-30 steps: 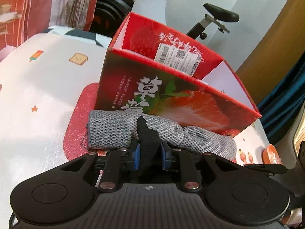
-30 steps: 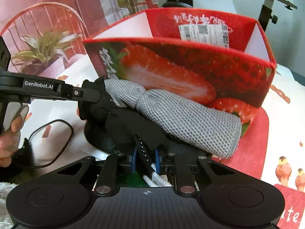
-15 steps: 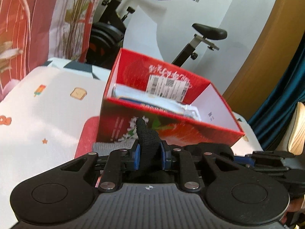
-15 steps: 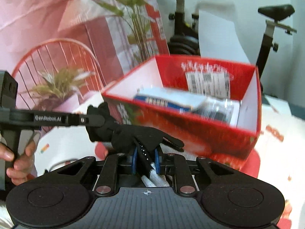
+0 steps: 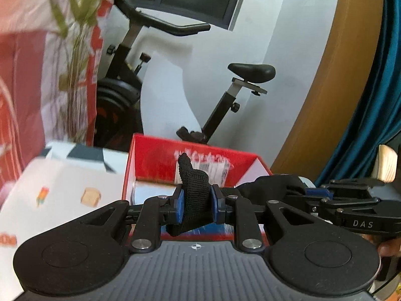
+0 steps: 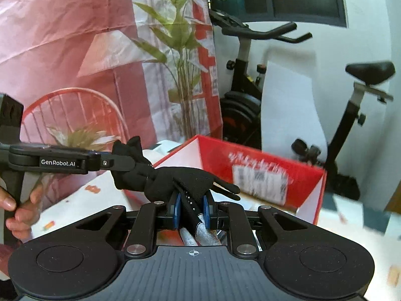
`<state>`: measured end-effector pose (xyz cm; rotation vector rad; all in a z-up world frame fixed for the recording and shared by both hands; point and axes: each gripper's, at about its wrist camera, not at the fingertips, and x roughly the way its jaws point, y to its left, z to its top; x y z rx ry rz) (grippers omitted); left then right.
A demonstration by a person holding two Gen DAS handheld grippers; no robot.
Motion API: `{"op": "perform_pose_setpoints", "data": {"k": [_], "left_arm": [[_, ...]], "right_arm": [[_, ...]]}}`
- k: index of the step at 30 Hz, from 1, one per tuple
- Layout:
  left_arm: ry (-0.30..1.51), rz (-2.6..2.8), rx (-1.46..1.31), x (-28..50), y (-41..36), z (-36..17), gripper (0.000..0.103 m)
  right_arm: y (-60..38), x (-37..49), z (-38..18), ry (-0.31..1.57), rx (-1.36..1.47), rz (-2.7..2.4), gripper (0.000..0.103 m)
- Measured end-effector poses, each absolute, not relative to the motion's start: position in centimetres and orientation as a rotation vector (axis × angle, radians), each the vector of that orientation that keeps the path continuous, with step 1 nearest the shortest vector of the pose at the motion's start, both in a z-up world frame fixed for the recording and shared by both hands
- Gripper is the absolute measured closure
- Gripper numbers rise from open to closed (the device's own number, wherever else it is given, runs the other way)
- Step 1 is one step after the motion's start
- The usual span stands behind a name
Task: Organize soft objects
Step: 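Carry the black item with both tools over into the red box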
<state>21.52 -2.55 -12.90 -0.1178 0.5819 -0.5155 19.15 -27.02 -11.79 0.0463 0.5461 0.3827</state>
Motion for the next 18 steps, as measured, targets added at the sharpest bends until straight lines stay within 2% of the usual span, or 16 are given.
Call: {"op": "perform_pose_setpoints", "data": {"k": [8, 14, 18], "left_arm": [[0.65, -0.504, -0.064, 29.3, -4.8, -12.4, 0.08], [0.722, -0.469, 0.113, 35.1, -8.2, -14.8, 0.08], [0.844, -0.435, 0.157, 38.8, -10.0, -17.9, 0.08]], "right_arm": [[-28.1, 28.2, -12.1, 0.647, -0.005, 0.34, 0.087], [-28.3, 35.6, -16.4, 0.799, -0.007, 0.301, 0.087], [-28.0, 39.2, -19.6, 0.906, -0.012, 0.251, 0.087]]}}
